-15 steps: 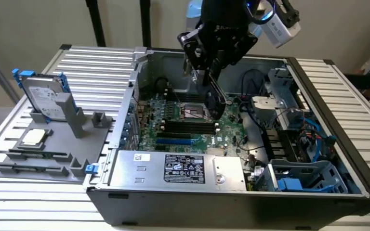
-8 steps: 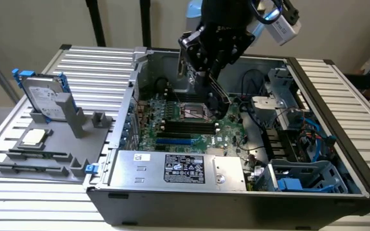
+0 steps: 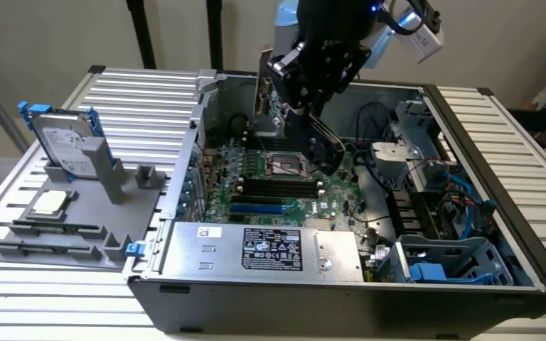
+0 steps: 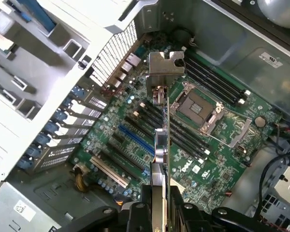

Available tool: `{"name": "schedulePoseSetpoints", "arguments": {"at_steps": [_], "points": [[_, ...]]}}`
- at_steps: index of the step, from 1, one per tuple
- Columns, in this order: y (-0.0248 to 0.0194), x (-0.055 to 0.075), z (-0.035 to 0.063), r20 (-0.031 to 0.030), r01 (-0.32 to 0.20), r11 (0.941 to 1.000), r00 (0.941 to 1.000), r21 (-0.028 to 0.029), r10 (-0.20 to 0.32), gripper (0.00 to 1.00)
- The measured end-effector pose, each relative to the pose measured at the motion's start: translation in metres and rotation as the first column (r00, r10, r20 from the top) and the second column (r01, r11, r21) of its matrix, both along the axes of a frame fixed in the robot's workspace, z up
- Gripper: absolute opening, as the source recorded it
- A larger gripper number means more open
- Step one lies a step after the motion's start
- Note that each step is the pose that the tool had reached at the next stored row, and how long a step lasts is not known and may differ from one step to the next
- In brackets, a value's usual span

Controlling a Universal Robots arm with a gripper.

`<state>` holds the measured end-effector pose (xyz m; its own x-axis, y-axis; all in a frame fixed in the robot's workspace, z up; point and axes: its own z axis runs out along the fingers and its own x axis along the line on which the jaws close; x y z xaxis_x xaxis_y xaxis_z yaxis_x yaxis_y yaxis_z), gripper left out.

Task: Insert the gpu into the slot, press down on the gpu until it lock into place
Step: 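Insert the gpu into the slot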

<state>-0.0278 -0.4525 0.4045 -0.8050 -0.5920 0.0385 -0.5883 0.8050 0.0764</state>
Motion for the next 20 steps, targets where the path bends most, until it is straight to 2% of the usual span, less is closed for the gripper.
{"name": "schedulePoseSetpoints", "arguments": {"at_steps": [5,10,14,17,20], "points": [[0.0000,0.0000,-0.0003,0.0003,-0.090,0.9959,0.9959,-0.0001,0.090,0.27],[0.0000,0.0000,-0.0006,0.0022,-0.181,0.9835,0.9835,-0.0003,0.181,0.27],[0.0000,0.0000,-0.0007,0.0044,-0.251,0.9679,0.9679,-0.0007,0.251,0.27],[0.0000,0.0000,-0.0008,0.0075,-0.305,0.9525,0.9524,-0.0011,0.305,0.27],[0.0000,0.0000,-0.0011,0.0124,-0.356,0.9345,0.9344,-0.0015,0.356,0.27]]}}
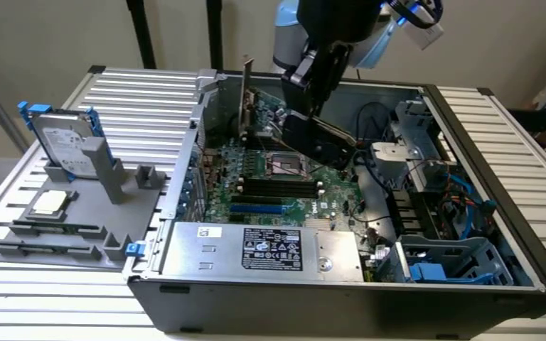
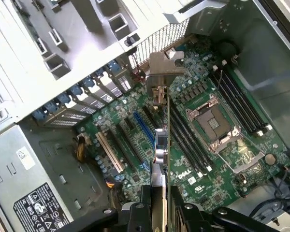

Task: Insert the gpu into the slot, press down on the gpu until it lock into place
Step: 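Insert the gpu into the slot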

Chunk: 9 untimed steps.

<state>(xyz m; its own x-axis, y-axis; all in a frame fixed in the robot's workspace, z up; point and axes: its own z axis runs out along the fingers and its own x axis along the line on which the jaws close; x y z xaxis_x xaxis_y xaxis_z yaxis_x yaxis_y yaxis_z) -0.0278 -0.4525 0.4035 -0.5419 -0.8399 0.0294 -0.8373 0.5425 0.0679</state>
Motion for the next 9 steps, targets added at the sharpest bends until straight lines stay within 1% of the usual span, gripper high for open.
{"name": "schedulePoseSetpoints", "arguments": {"at_steps": [2,4,7,9], "points": [[0.0000,0.0000,-0.0002,0.0037,-0.036,0.9994,0.9993,0.0008,0.036,0.27],[0.0000,0.0000,-0.0003,0.0078,-0.073,0.9973,0.9973,0.0015,0.073,0.27],[0.0000,0.0000,-0.0006,0.0135,-0.126,0.9920,0.9919,0.0023,0.126,0.27],[0.0000,0.0000,-0.0007,0.0174,-0.162,0.9868,0.9867,0.0026,0.162,0.27]]}}
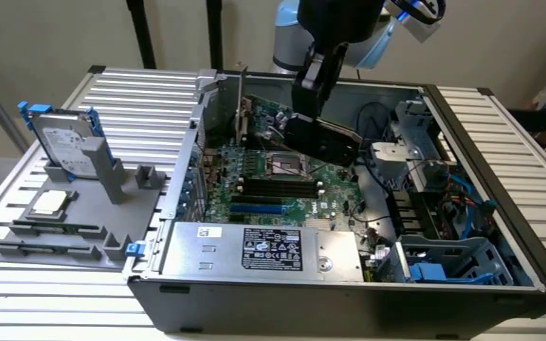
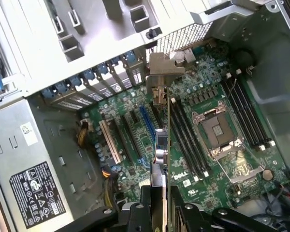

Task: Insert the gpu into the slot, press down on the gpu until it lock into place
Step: 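Insert the gpu into the slot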

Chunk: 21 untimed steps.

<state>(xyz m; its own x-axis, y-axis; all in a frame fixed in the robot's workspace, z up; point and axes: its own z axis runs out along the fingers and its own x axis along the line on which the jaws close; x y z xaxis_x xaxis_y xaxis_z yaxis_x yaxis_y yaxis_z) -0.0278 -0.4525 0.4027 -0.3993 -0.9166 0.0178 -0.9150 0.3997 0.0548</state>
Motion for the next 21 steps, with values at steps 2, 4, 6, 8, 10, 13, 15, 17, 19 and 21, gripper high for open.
{"name": "schedulePoseSetpoints", "arguments": {"at_steps": [2,4,6,8,10,13,15,17,19,21], "points": [[0.0000,0.0000,-0.0002,0.0040,-0.037,0.9993,0.9993,0.0009,0.037,0.27],[0.0000,0.0000,-0.0003,0.0078,-0.073,0.9973,0.9973,0.0015,0.073,0.27],[0.0000,0.0001,-0.0006,0.0110,-0.109,0.9940,0.9940,0.0036,0.109,0.27],[0.0000,0.0000,-0.0009,0.0140,-0.141,0.9900,0.9900,0.0079,0.141,0.27],[0.0000,0.0000,-0.0013,0.0177,-0.172,0.9849,0.9849,0.0141,0.172,0.27],[0.0000,0.0000,-0.0018,0.0252,-0.214,0.9765,0.9767,0.0263,0.213,0.27],[0.0000,0.0000,-0.0022,0.0322,-0.239,0.9703,0.9707,0.0367,0.238,0.27],[0.0000,0.0000,-0.0025,0.0396,-0.264,0.9634,0.9641,0.0467,0.262,0.27],[0.0000,0.0000,-0.0030,0.0472,-0.289,0.9557,0.9570,0.0561,0.286,0.27],[0.0000,0.0000,-0.0035,0.0542,-0.315,0.9471,0.9487,0.0629,0.312,0.27]]}}
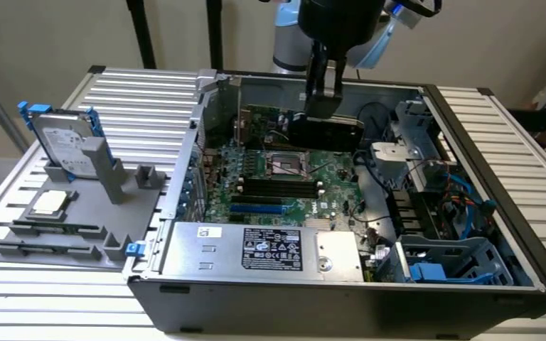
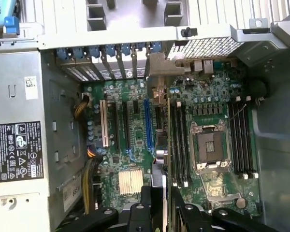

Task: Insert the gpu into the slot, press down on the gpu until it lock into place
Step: 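Insert the gpu into the slot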

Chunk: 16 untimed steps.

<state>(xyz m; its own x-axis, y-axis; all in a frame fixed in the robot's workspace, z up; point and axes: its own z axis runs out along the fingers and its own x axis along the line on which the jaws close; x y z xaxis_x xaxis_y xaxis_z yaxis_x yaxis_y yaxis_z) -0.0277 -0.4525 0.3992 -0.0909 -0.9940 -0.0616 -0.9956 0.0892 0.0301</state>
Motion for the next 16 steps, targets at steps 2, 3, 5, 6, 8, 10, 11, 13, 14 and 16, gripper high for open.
{"name": "schedulePoseSetpoints", "arguments": {"at_steps": [2,3,5,6,8,10,11,13,14,16], "points": [[0.0000,0.000,-0.0007,0.0053,-0.028,0.9996,0.9996,0.0076,0.028,0.27],[0.0000,0.000,-0.0010,0.0081,-0.042,0.9991,0.9991,0.0109,0.042,0.27],[0.0000,0.000,-0.0019,0.0151,-0.066,0.9977,0.9977,0.0163,0.066,0.27],[-0.0002,-0.001,-0.0024,0.0202,-0.069,0.9974,0.9975,0.0190,0.068,0.27],[-0.0003,-0.006,-0.0046,0.0336,-0.069,0.9974,0.9971,0.0193,0.069,0.27],[-0.0003,-0.012,-0.0078,0.0405,-0.069,0.9975,0.9969,0.0188,0.068,0.27],[-0.0003,-0.015,-0.0096,0.0408,-0.067,0.9976,0.9970,0.0188,0.066,0.27],[-0.0003,-0.019,-0.0135,0.0409,-0.062,0.9979,0.9973,0.0182,0.062,0.27],[-0.0003,-0.021,-0.0152,0.0408,-0.060,0.9980,0.9974,0.0180,0.059,0.27],[-0.0003,-0.024,-0.0188,0.0408,-0.056,0.9983,0.9976,0.0181,0.055,0.27]]}}
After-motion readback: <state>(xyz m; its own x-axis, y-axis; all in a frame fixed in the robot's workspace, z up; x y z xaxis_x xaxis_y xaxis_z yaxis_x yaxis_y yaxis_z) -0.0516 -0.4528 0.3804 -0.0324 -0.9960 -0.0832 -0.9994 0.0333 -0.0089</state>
